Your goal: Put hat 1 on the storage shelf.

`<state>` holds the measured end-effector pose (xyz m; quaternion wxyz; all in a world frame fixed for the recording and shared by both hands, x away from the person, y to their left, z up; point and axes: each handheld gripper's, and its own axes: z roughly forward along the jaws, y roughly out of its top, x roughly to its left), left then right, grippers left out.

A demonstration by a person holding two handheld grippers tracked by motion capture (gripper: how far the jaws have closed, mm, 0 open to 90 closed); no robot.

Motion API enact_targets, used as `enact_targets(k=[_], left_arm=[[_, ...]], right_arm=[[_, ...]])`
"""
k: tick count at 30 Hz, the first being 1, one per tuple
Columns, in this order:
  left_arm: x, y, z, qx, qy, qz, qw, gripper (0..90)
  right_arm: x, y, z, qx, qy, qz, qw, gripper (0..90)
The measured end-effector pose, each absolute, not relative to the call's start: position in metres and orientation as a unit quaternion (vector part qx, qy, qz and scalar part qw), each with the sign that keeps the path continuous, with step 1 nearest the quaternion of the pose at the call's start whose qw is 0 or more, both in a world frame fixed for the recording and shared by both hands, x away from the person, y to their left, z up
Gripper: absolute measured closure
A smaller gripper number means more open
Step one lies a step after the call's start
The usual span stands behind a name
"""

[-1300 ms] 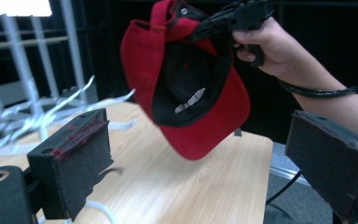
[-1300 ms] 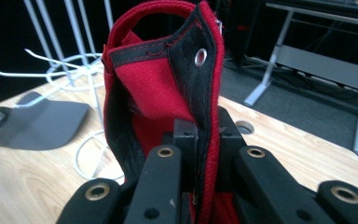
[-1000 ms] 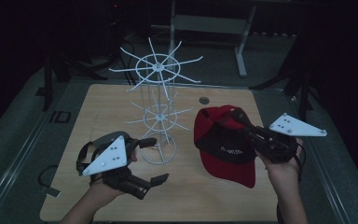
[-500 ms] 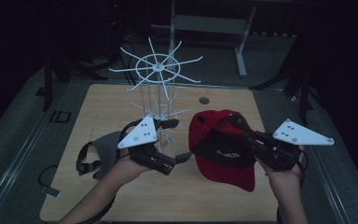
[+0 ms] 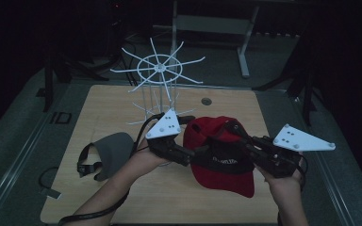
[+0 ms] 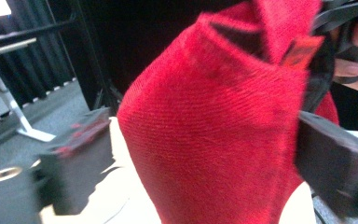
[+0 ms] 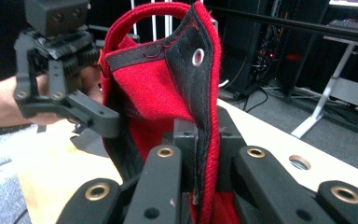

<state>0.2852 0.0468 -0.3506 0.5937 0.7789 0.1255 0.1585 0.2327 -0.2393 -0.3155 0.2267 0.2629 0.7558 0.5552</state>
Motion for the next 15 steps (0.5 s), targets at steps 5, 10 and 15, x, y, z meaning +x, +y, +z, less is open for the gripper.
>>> enact_targets(k=[5,10,15], left_arm=[[0.286,0.039,-0.349,0.785,0.123,0.158,0.586,15.4],[0.285,0.033,-0.348,0.786,0.127,0.168,0.581,32.5],[0.282,0.023,-0.348,0.789,0.129,0.184,0.571,56.0]], right_arm=[[0.233,-0.241,-0.315,0.262,0.752,0.562,0.225,83.7],[0.234,-0.243,-0.317,0.266,0.752,0.560,0.223,83.6],[0.237,-0.244,-0.322,0.273,0.754,0.555,0.220,83.6]])
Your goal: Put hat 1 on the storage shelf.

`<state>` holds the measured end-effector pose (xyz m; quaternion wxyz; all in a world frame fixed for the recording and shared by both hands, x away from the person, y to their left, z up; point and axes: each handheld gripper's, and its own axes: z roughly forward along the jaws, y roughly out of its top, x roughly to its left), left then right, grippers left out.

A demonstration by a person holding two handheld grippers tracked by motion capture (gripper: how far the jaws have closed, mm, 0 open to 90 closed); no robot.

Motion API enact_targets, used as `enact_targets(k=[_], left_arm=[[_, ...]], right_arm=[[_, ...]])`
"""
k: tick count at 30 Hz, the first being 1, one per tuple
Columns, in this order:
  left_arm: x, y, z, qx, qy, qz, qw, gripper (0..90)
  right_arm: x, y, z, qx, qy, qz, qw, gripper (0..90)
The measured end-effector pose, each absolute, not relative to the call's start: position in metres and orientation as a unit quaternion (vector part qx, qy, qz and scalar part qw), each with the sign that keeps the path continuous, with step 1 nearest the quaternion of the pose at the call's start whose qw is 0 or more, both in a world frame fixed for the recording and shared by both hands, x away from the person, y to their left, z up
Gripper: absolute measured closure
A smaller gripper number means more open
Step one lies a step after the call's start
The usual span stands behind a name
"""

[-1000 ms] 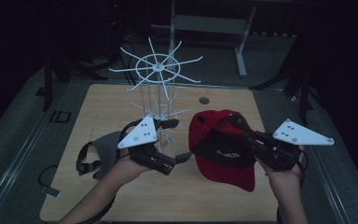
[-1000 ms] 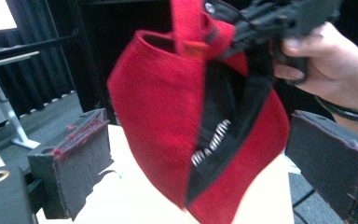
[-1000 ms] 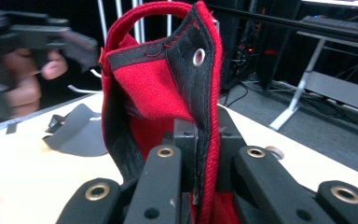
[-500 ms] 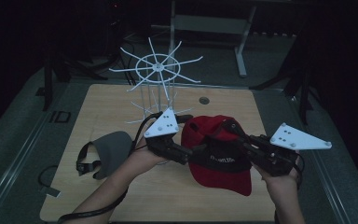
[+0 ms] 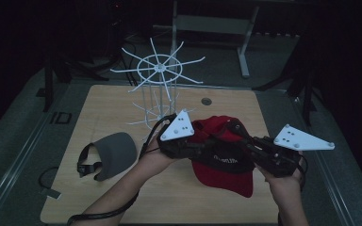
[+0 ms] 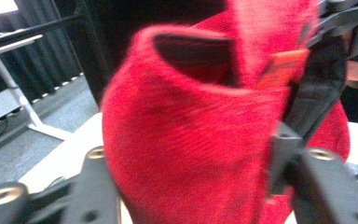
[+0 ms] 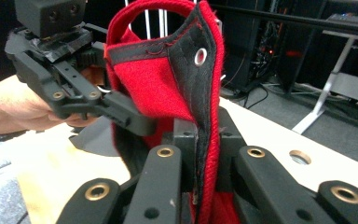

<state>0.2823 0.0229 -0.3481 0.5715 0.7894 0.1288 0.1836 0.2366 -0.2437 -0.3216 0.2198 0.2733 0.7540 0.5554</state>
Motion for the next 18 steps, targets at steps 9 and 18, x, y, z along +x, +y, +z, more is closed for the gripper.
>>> enact_targets(k=[9,18], left_arm=[[0.279,0.011,-0.348,0.793,0.141,0.194,0.560,85.6],[0.280,0.009,-0.342,0.780,0.170,0.200,0.567,87.0]], right_arm=[[0.234,-0.245,-0.326,0.272,0.755,0.558,0.211,83.5],[0.231,-0.251,-0.332,0.274,0.754,0.557,0.216,81.7]])
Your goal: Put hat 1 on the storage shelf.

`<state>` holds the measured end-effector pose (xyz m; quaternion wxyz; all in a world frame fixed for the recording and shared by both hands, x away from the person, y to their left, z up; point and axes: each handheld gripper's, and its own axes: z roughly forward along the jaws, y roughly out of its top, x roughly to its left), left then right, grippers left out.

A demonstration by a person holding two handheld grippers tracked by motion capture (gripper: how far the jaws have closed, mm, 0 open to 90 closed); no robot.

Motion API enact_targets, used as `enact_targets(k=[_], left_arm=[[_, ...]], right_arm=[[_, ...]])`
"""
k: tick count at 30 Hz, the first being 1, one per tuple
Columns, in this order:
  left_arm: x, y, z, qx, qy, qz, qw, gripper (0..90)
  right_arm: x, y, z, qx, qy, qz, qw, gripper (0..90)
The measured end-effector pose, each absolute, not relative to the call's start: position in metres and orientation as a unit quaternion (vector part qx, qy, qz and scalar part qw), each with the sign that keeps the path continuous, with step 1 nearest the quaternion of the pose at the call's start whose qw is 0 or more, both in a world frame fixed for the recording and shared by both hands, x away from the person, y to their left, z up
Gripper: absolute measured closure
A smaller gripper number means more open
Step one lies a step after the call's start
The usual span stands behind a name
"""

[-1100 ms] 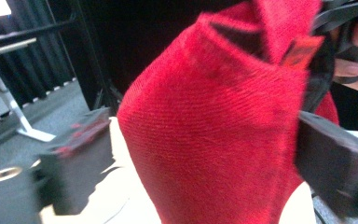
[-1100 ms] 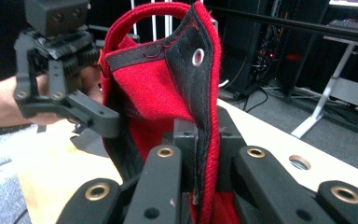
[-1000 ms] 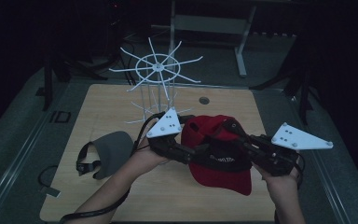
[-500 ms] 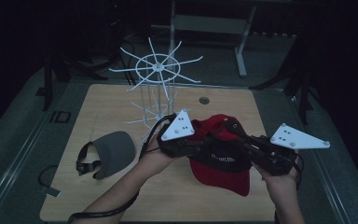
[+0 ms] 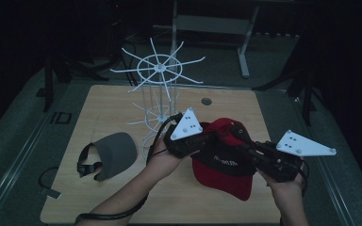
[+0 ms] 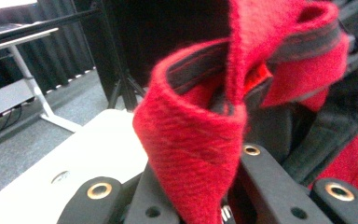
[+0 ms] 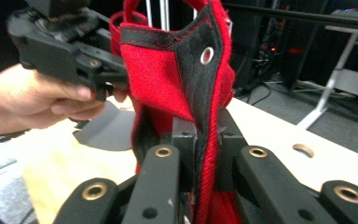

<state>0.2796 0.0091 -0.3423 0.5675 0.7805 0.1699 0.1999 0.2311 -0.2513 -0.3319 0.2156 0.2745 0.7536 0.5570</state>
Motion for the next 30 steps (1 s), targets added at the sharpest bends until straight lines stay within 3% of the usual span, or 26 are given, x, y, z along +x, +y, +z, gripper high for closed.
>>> enact_targets(k=[6,8,10,13,19,26,30], left_arm=[[0.278,0.006,-0.338,0.773,0.176,0.209,0.572,87.3],[0.278,0.006,-0.336,0.772,0.175,0.205,0.575,87.4],[0.277,0.006,-0.335,0.768,0.176,0.206,0.581,87.4],[0.276,0.007,-0.333,0.763,0.175,0.210,0.586,87.5],[0.267,0.007,-0.328,0.760,0.163,0.203,0.595,87.4],[0.271,0.020,-0.327,0.753,0.142,0.184,0.616,87.3],[0.275,0.025,-0.329,0.761,0.111,0.143,0.622,87.2]], right_arm=[[0.224,-0.256,-0.337,0.280,0.751,0.557,0.218,72.6],[0.220,-0.258,-0.343,0.278,0.751,0.559,0.217,63.6],[0.218,-0.257,-0.345,0.274,0.754,0.555,0.221,61.3],[0.210,-0.257,-0.351,0.258,0.763,0.556,0.207,50.6],[0.195,-0.264,-0.344,0.221,0.754,0.586,0.198,45.0],[0.190,-0.277,-0.330,0.194,0.741,0.612,0.195,46.8],[0.196,-0.280,-0.329,0.206,0.746,0.597,0.213,48.7]])
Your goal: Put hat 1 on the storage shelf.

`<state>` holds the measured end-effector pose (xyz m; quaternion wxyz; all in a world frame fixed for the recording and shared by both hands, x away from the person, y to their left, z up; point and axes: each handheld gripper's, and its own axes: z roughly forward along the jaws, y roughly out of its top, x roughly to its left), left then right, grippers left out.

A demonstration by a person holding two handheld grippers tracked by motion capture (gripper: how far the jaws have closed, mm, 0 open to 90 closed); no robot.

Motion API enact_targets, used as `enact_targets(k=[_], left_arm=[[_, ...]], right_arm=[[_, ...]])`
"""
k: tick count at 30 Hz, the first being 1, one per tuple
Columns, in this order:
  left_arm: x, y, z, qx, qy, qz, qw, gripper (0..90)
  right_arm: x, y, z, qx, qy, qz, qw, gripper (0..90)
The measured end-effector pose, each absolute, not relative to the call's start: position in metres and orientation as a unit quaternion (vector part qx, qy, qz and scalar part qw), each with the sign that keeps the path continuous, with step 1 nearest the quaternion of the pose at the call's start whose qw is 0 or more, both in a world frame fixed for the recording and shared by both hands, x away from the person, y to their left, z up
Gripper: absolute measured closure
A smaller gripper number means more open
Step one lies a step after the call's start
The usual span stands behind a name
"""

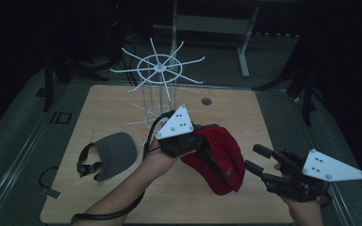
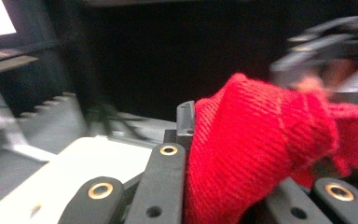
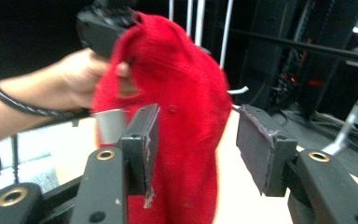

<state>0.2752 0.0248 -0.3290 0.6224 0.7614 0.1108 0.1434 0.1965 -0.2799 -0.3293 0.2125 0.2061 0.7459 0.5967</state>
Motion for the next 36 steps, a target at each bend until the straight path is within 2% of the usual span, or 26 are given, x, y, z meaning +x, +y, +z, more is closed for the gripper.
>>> enact_targets(k=[5,11,14,16,17,18,19,22,31,32,36], left_arm=[[0.279,0.023,-0.333,0.783,0.085,0.120,0.604,87.2],[0.279,0.021,-0.336,0.787,0.075,0.104,0.603,87.1],[0.281,0.020,-0.336,0.784,0.073,0.097,0.609,87.1],[0.282,0.020,-0.336,0.784,0.072,0.093,0.609,87.1],[0.283,0.021,-0.337,0.784,0.074,0.094,0.610,87.1],[0.284,0.021,-0.337,0.783,0.072,0.089,0.611,87.1],[0.284,0.021,-0.337,0.783,0.072,0.089,0.611,87.0],[0.284,0.022,-0.338,0.784,0.070,0.090,0.610,87.0],[0.287,0.022,-0.343,0.785,0.069,0.080,0.610,85.6],[0.287,0.022,-0.343,0.786,0.069,0.076,0.610,84.2],[0.287,0.023,-0.342,0.789,0.071,0.081,0.604,67.4]], right_arm=[[0.211,-0.268,-0.333,0.176,0.775,0.577,0.188,52.4],[0.219,-0.254,-0.336,0.157,0.795,0.549,0.203,55.4],[0.221,-0.248,-0.339,0.139,0.804,0.543,0.200,63.8],[0.220,-0.248,-0.339,0.132,0.803,0.546,0.200,74.3],[0.220,-0.248,-0.339,0.132,0.803,0.546,0.200,74.3],[0.219,-0.249,-0.339,0.124,0.803,0.546,0.206,83.4],[0.218,-0.249,-0.339,0.123,0.802,0.547,0.208,86.8],[0.220,-0.252,-0.336,0.128,0.794,0.565,0.186,88.4],[0.221,-0.258,-0.331,0.170,0.773,0.576,0.203,88.7],[0.221,-0.259,-0.331,0.175,0.770,0.578,0.205,88.8],[0.221,-0.263,-0.328,0.187,0.764,0.580,0.210,88.8]])
